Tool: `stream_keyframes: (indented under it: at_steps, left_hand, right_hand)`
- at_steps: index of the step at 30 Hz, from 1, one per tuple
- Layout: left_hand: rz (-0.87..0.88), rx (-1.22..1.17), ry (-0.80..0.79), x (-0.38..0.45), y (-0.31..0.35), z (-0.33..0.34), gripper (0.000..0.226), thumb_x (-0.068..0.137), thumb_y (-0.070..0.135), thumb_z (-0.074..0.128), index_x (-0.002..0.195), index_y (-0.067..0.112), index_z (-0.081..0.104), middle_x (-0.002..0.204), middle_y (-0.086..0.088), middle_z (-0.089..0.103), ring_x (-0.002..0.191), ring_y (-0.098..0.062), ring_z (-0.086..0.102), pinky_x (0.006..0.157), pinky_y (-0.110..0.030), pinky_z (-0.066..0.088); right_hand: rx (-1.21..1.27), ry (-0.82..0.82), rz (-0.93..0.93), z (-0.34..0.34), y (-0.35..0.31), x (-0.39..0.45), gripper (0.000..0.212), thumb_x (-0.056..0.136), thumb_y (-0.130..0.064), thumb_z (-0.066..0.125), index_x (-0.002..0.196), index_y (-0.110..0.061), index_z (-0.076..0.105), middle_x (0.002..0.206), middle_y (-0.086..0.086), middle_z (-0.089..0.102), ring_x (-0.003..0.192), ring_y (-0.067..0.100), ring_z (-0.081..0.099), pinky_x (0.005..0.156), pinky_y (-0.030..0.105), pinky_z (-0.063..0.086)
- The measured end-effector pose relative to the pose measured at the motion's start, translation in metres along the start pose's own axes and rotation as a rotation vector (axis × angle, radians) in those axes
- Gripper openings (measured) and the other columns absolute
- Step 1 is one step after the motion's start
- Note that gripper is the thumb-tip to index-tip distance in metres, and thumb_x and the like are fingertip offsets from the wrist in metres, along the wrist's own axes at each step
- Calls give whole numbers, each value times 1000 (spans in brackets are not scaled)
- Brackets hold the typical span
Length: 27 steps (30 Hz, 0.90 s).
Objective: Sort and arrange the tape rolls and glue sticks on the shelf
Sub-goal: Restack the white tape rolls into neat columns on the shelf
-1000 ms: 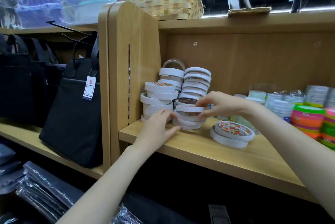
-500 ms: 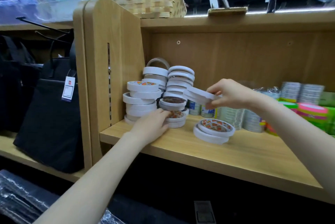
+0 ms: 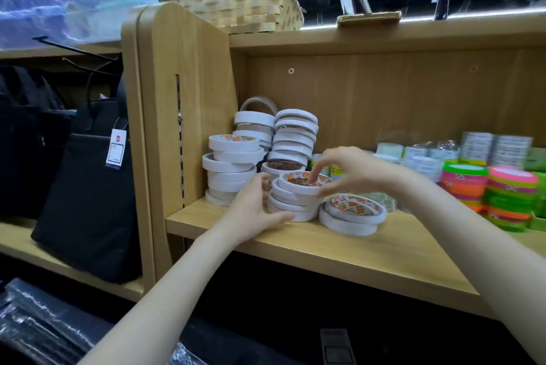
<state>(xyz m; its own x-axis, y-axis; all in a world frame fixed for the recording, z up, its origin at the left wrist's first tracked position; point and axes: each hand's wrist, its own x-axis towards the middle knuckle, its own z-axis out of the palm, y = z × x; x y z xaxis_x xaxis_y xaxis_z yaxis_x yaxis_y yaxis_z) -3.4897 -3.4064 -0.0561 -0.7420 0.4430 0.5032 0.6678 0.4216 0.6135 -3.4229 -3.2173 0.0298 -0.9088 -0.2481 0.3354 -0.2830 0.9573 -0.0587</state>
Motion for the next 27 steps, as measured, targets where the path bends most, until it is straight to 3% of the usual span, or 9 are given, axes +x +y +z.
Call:
stream_keyframes:
  at_steps: [3,6,8,12,15,19,22,24,27]
  left_hand:
    - [-45,-34,-55,4,3,-1,102,69,45,76,147,16,17,148,0,33,131,-15,39,108,-38,36]
    - [-89,-62,-78,7,10,0,100,72,46,73,148,16,16,150,1,31,135,-12,33,110,-29,29]
    - [-90,-74,-95,8,16,1,89,75,40,73,144,14,23,141,8,38,128,-6,36,100,-19,31]
    - [-98,-140,-66,5,20,3,64,80,28,71,133,22,34,116,16,45,109,1,43,75,-3,34]
    - [-107,-149,-51,3,19,1,71,81,29,70,140,17,31,131,8,47,105,1,40,83,-9,31]
    - [-121,-150,-48,2,19,1,70,80,31,72,138,17,34,136,4,48,104,0,42,86,-14,33]
    - [-124,-143,-31,2,16,2,71,77,32,74,136,16,36,135,4,48,112,-5,45,93,-18,36]
    - [-124,-121,-2,2,12,1,75,76,32,75,137,14,35,131,5,46,118,-9,45,100,-24,37]
    - [-115,-125,1,3,9,-2,77,74,32,77,137,15,36,124,8,46,118,-10,46,104,-31,39]
  right_hand:
    - [53,154,28,-15,12,-29,24,75,-33,74,96,-21,69,105,-3,61,101,12,54,87,26,41]
    - [53,-122,158,-12,23,-55,30,78,-35,71,103,-19,68,100,-9,64,99,8,57,77,18,42]
    - [1,-239,155,3,27,-64,24,81,-27,70,102,-17,66,95,-9,62,95,10,55,75,21,40]
    - [-54,-238,71,2,30,-75,10,83,-14,65,82,-23,60,84,-5,60,81,11,52,72,23,38]
    - [5,-240,91,-28,32,-90,22,83,-14,67,76,-32,57,80,-10,63,77,5,56,77,23,42]
    - [163,128,21,-57,23,-78,18,78,-9,72,74,-25,65,77,-1,67,74,9,59,81,25,46]
    - [61,287,9,-48,6,-38,10,78,-9,71,87,-14,69,87,4,67,84,18,59,77,27,39]
    - [-73,181,38,-28,1,-11,16,81,-13,66,97,-9,67,97,7,64,95,26,56,83,33,41]
    - [-141,-19,54,-10,1,4,27,83,-26,65,110,-20,62,109,0,50,110,24,47,94,36,39]
